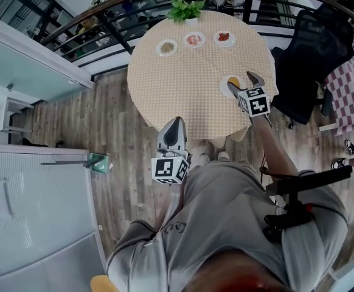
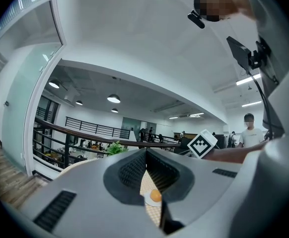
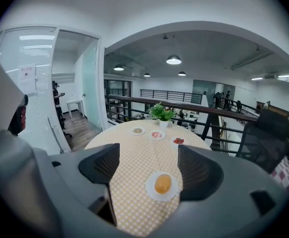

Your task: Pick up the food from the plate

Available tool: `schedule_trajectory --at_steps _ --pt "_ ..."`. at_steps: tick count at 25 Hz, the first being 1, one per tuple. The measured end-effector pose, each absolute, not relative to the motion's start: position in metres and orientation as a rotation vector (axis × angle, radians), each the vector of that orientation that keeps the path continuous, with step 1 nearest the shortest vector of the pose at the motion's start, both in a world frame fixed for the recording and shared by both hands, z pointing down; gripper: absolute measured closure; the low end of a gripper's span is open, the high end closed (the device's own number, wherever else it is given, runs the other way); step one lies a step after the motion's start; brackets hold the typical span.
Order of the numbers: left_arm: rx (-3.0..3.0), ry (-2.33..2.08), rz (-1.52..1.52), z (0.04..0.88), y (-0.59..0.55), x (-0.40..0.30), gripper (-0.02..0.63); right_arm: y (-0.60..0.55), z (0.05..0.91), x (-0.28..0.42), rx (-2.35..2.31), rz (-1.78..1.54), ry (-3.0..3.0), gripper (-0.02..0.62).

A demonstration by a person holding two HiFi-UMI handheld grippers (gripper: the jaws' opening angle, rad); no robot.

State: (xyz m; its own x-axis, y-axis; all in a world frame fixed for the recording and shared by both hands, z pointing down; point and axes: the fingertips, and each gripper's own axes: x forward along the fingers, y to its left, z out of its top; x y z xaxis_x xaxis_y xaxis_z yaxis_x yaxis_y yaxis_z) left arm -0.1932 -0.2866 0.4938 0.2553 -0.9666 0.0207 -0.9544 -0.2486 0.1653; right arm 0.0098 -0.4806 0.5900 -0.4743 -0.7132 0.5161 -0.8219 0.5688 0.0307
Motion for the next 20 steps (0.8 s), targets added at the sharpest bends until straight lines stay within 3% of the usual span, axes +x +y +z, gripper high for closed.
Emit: schedule_trajectory --at_steps 20 --pt "2.261 -1.905 -0.059 0.516 -0.275 -0.226 0.596 -0.551 0.796 0.019 1.028 0.563 -1.838 0.244"
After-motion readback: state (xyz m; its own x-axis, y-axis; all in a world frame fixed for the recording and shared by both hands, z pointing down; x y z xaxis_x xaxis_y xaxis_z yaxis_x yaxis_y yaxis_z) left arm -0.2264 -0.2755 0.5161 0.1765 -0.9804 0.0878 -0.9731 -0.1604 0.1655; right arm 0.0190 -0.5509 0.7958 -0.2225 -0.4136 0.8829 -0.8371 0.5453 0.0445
